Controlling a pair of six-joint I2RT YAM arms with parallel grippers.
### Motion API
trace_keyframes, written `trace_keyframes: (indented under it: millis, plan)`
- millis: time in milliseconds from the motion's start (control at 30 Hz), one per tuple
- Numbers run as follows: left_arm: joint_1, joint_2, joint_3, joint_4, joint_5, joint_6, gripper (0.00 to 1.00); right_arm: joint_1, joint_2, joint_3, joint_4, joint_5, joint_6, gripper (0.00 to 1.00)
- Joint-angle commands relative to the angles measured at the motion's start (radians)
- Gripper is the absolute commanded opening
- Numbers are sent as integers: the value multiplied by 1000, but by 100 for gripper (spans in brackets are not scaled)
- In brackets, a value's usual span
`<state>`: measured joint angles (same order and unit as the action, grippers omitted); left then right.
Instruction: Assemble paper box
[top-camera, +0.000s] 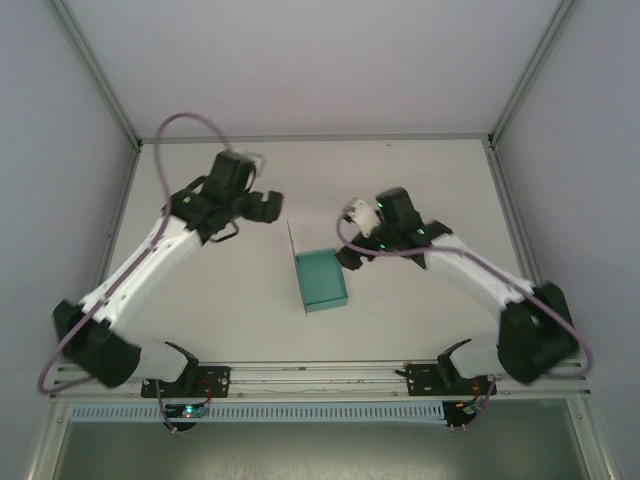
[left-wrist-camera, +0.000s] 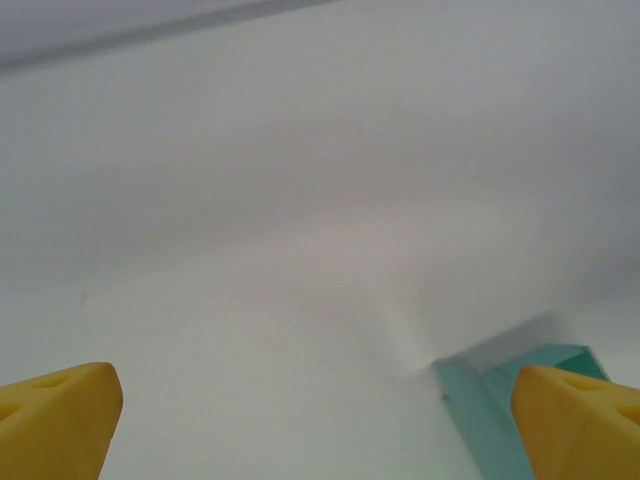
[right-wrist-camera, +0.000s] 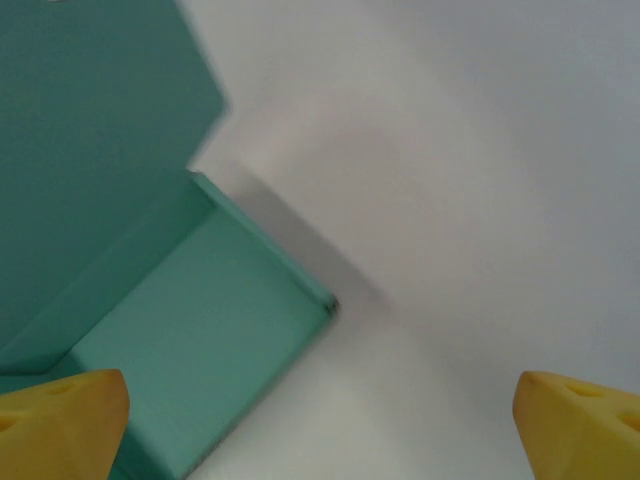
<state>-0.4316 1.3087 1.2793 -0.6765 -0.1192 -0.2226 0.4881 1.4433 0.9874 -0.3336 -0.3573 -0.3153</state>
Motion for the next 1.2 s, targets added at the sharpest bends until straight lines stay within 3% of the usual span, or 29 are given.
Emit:
trace_keyframes:
  millis: [0,133,233,400,533,600,667,767,867,1000,1100,1167]
  plan:
    - [56,-106,-213,18,-24,-248,100,16,194,165,-158,-171,-349,97]
    - [83,-255,-402,27,-7,-297,100,53,446,401,-340,-211,-485,94]
    - [89,-320,-461,18,-15,-313,100,67,605,557,-443,-173,-485,86]
    - [89,-362,-482,-7,-33,-323,100,93,721,679,-506,-94,-443,74]
    - [90,-361,-476,-19,-62,-339,100,107,706,649,-444,-76,-355,27]
    - [90,-362,-464,-25,-69,-338,100,108,663,583,-353,-56,-289,19]
    - [89,-372,-451,-30,-87,-348,100,106,613,517,-260,-7,-188,11]
    - [90,-405,-442,-16,-98,-352,100,106,517,407,-96,162,90,5]
    - [89,-434,-435,1,-110,-362,100,127,404,264,13,373,424,6]
    - [90,-447,-428,12,-143,-387,100,257,277,80,20,785,834,8]
    - [88,-430,-426,36,-124,-369,100,333,244,-6,38,837,1055,12]
    - [89,-404,-416,51,-98,-358,100,376,246,-25,39,874,1142,8]
